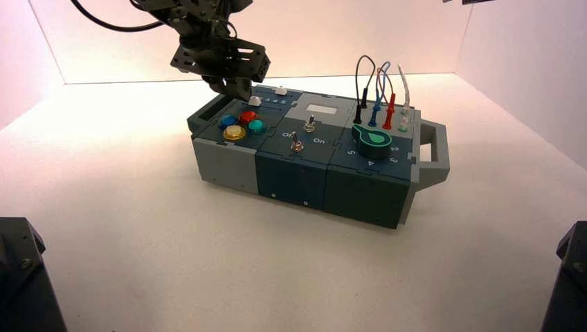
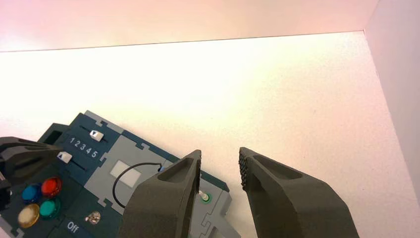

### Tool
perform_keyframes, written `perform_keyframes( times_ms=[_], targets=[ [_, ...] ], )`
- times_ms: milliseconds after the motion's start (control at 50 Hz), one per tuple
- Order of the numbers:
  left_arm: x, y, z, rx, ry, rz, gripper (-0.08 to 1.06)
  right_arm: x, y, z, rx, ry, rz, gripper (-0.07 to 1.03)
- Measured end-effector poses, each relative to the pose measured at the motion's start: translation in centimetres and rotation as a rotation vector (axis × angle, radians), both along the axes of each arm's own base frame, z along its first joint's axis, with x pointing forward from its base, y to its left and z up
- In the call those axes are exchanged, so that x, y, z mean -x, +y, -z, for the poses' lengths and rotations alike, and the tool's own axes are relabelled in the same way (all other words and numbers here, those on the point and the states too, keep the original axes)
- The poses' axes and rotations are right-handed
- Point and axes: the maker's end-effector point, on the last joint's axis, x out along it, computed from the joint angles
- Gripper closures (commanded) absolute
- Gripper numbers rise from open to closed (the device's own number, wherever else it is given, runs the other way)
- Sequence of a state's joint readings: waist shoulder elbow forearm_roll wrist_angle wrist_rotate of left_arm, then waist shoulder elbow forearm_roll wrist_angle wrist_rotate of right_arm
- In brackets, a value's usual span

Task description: Move the bottom slider to position 3.

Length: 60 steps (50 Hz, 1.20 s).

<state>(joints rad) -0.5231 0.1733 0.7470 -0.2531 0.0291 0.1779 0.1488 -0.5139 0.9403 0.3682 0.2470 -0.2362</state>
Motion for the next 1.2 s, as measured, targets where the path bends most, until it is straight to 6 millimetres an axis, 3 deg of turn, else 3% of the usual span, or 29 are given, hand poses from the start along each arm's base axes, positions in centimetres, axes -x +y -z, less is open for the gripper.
perform_keyframes(
  times_ms=[1200],
  targets=[
    [0.0, -1.1, 0.3, -0.004, 0.013, 0.024, 1.01, 0.0, 0.0, 0.0, 0.000, 0.002, 0.000, 0.54]
  ],
)
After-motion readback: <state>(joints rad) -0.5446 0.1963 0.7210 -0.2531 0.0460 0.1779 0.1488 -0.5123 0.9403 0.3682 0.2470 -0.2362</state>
